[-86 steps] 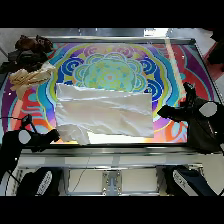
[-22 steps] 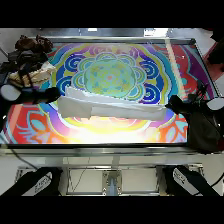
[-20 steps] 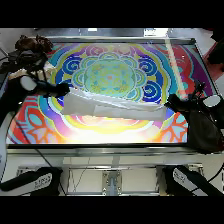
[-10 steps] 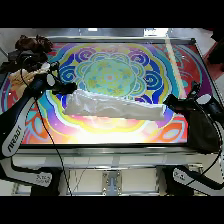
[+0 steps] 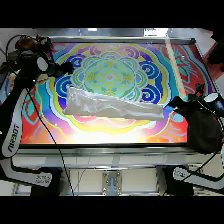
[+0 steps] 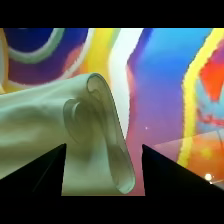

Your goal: Fold the shirts.

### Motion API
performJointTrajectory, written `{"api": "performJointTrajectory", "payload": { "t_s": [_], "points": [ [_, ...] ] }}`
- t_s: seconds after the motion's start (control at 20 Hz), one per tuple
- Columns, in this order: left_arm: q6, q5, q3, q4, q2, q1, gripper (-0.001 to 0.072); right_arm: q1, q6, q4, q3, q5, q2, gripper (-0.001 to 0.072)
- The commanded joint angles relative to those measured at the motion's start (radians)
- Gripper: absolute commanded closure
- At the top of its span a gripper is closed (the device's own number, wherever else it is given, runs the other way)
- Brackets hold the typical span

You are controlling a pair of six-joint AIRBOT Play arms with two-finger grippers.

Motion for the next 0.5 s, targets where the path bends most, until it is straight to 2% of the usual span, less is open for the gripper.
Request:
{"api": "performJointTrajectory", "payload": {
  "t_s": [0.0,0.25,0.45],
  "points": [
    [0.040,-0.023,0.051,-0.052,0.001,-0.001,0.0168,-0.023,-0.147,0.167,0.003,0.038,-0.120,0.0105],
    [0.046,-0.032,0.053,-0.073,0.001,-0.001,0.0168,-0.022,-0.219,0.211,0.003,0.038,-0.243,0.0096],
    [0.046,-0.032,0.056,-0.088,0.001,-0.001,0.0168,-0.008,-0.336,0.371,0.005,0.043,-0.267,0.0108]
  ]
}}
